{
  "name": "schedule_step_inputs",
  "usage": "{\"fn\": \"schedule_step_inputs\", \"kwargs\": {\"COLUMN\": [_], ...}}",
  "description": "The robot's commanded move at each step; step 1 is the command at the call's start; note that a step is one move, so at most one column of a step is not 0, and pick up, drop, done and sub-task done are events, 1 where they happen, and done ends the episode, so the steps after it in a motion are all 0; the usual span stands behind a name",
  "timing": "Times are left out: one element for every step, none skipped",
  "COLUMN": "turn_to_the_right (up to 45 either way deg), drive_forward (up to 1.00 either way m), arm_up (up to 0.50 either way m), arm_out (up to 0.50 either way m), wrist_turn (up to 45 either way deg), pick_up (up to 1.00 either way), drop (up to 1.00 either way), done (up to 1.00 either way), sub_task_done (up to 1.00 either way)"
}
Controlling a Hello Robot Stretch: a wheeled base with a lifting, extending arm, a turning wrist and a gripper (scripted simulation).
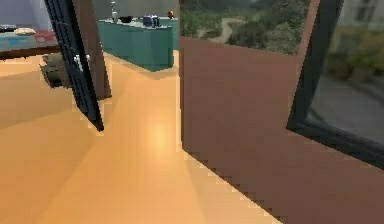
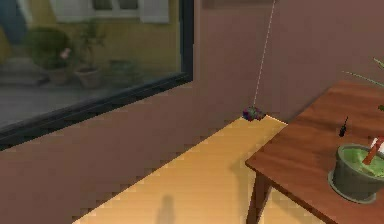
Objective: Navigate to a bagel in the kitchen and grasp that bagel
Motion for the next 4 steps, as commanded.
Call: {"fn": "schedule_step_inputs", "kwargs": {"turn_to_the_right": [-9.0,0.0,-12.0,0.0], "drive_forward": [0.0,0.85,0.0,0.85], "arm_up": [0.0,0.0,0.0,0.0], "arm_out": [0.0,0.0,0.0,0.0], "wrist_turn": [0.0,0.0,0.0,0.0], "pick_up": [0.0,0.0,0.0,0.0], "drop": [0.0,0.0,0.0,0.0], "done": [0.0,0.0,0.0,0.0], "sub_task_done": [0.0,0.0,0.0,0.0]}}
